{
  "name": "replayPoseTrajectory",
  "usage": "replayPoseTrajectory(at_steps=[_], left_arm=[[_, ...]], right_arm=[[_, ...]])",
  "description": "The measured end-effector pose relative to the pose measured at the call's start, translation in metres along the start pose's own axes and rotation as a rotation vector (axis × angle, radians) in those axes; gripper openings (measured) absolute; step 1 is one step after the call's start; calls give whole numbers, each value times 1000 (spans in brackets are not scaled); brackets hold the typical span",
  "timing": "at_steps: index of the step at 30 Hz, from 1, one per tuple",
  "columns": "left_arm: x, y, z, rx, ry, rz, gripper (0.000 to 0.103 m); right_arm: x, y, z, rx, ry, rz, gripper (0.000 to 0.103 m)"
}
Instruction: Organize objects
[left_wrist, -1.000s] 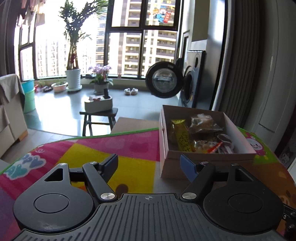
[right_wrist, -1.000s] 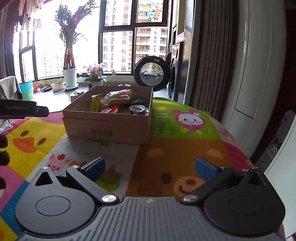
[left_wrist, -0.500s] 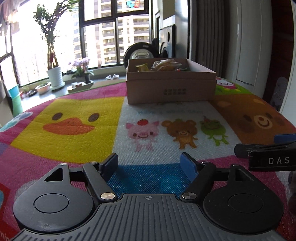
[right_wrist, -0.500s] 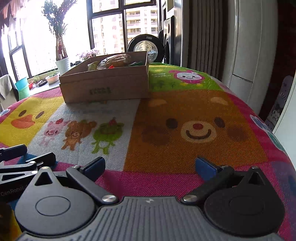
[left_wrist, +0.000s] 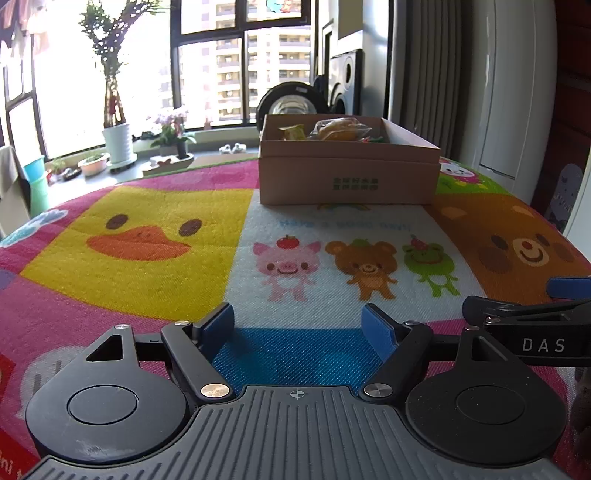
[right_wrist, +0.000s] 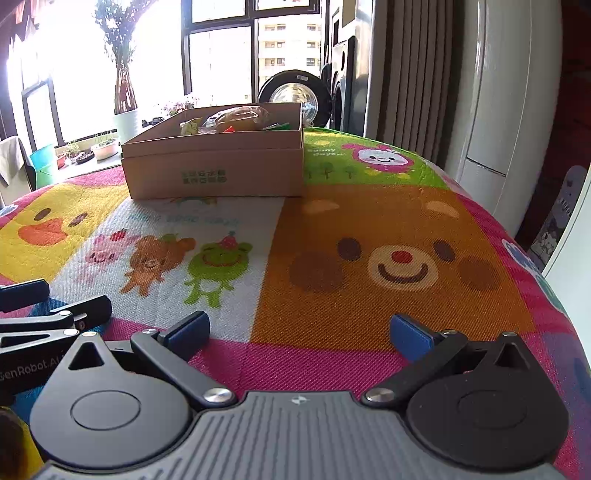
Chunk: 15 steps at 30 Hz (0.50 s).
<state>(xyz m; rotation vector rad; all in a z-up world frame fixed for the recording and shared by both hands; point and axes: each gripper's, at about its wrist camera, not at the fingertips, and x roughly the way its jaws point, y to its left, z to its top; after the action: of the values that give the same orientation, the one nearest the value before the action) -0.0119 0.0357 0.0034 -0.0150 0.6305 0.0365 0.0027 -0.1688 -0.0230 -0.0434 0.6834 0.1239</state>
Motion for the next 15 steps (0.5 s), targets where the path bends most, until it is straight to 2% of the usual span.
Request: replayPoseTrajectory(at_steps=[9, 15], left_arm=[[-1, 0, -1, -2, 1, 2, 82], [-1, 0, 0, -4, 1, 2, 82]], right_arm=[[-1, 1, -2, 2, -13, -8, 103], [-17, 1, -13, -55, -50, -35, 103]])
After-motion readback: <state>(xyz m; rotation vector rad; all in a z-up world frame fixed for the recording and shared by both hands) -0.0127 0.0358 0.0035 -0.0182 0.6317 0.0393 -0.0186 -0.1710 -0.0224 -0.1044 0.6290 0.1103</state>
